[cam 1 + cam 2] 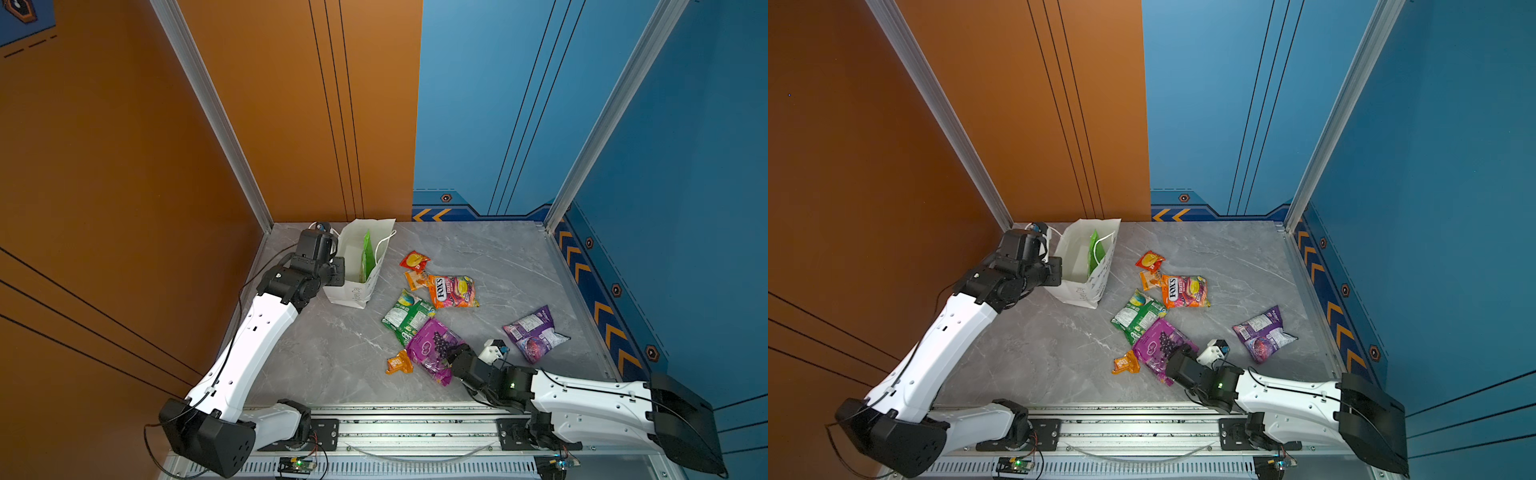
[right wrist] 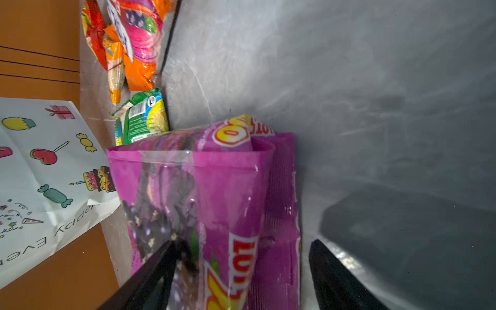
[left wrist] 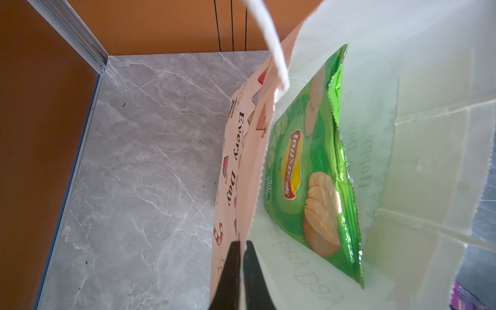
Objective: Place the snacks into the paper bag
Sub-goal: 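Withdraw the right gripper and reach toward the purple blackcurrant bag, then grasp the purple blackcurrant bag with the right gripper and lift it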
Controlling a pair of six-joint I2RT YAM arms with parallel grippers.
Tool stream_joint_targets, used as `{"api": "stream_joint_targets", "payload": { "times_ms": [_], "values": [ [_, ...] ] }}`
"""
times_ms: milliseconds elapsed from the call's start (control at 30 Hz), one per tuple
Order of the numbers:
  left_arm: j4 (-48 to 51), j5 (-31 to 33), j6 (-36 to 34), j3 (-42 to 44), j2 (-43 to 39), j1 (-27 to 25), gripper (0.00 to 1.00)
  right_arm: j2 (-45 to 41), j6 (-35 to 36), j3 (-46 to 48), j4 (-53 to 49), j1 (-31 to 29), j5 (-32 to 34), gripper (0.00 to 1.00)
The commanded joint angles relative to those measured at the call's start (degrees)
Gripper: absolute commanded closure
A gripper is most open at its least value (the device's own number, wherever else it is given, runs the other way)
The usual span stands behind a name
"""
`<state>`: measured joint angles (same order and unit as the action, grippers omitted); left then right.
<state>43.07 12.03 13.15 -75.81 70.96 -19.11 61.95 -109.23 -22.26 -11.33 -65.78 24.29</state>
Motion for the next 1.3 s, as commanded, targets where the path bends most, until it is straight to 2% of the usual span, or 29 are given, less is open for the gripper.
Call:
{"api": "stream_joint_targets", "payload": {
  "times_ms": [0,100,267,467,567,800,933,1267],
  "values": [
    [0.3,1.1,0.1,-1.4,-0.3,-0.4,1.00,2.1,-2.4,-0.2,3.0,-0.4,-2.5,0.24],
    [0.3,1.4,0.0,-1.4,-0.2,-0.5,1.00,2.7,-2.6,-0.1,2.8,-0.4,-2.2,0.33],
    [0.3,1.4,0.0,-1.4,0.0,-0.6,1.00,2.9,-1.8,-0.3,2.6,-0.3,-1.0,0.59],
    [0.3,1.6,-0.1,-1.4,0.1,-0.9,1.00,3.4,-0.3,-1.4,1.9,0.2,-1.1,0.87],
    [0.3,1.6,-0.1,-1.4,0.1,-1.1,1.00,1.8,0.9,-2.7,-2.0,0.5,0.4,0.98],
    [0.4,2.0,-0.5,-1.4,0.2,-2.0,1.00,-4.5,6.0,-6.3,-11.2,2.1,5.0,1.00],
    [0.3,2.2,-0.6,-1.4,0.2,-2.3,1.00,-6.9,9.3,-7.8,-13.0,3.3,6.2,1.00],
    [0.3,2.3,-1.0,-1.4,0.5,-3.2,1.00,-5.5,26.7,-21.3,-21.4,6.3,7.7,1.00]
  ]
}}
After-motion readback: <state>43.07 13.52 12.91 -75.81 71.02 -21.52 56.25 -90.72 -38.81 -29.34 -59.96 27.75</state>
